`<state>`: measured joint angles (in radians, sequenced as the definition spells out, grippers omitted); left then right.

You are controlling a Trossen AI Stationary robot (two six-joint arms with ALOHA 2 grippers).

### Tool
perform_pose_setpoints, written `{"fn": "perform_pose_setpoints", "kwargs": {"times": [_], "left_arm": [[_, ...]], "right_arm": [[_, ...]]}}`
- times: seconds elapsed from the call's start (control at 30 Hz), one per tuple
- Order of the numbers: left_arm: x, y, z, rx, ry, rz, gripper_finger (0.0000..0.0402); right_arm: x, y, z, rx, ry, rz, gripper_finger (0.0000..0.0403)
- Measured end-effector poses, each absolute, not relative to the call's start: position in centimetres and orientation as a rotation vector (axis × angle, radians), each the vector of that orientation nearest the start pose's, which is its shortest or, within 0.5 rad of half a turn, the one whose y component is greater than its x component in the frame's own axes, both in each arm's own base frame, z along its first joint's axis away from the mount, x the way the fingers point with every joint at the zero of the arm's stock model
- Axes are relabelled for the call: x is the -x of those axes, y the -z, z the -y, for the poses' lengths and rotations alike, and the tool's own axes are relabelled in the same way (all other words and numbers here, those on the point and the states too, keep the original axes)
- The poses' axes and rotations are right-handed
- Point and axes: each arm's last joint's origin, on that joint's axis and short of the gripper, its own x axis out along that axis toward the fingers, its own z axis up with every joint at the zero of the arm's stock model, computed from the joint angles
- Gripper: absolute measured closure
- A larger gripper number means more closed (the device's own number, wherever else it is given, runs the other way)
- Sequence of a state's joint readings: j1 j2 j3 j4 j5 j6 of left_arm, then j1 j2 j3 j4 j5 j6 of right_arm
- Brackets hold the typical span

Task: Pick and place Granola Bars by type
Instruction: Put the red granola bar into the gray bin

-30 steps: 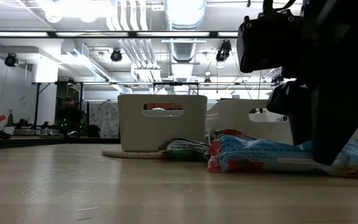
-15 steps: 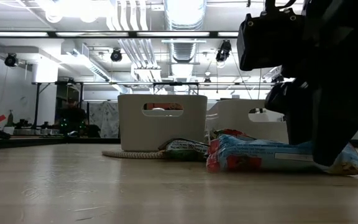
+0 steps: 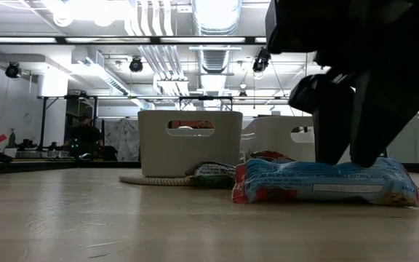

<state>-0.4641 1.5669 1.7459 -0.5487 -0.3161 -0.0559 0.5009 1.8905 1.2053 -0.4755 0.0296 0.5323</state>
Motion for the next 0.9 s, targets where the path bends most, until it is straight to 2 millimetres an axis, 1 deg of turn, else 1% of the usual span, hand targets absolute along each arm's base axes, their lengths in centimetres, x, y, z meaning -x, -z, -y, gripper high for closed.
{"fn": "perform_pose_setpoints", "kwargs": {"times": [0.2,0.33,0.5,0.77,0.9], "left_arm": [[-30.6,-43.5,14.3,-0.091,0.136,-0.358,0.0402],[-30.6,-43.5,14.3,-0.091,0.136,-0.358,0.0402],[-30.6,-43.5,14.3,-0.090,0.136,-0.358,0.0402],[-30.6,-43.5,14.3,-0.091,0.136,-0.359,0.0402],[-30.6,-43.4,14.3,-0.091,0.136,-0.362,0.0402]], "right_arm": [[-32.2,-15.9,-18.1,-0.031,-0.189,-1.189,0.0181],[-32.0,-16.0,-18.1,0.062,-0.199,-1.185,0.0181],[-32.1,-15.8,-18.1,0.106,-0.214,-1.186,0.0181],[-32.2,-14.4,-18.4,0.139,-0.227,-1.220,0.0181],[-32.5,-14.0,-18.6,0.144,-0.231,-1.229,0.0182]]}}
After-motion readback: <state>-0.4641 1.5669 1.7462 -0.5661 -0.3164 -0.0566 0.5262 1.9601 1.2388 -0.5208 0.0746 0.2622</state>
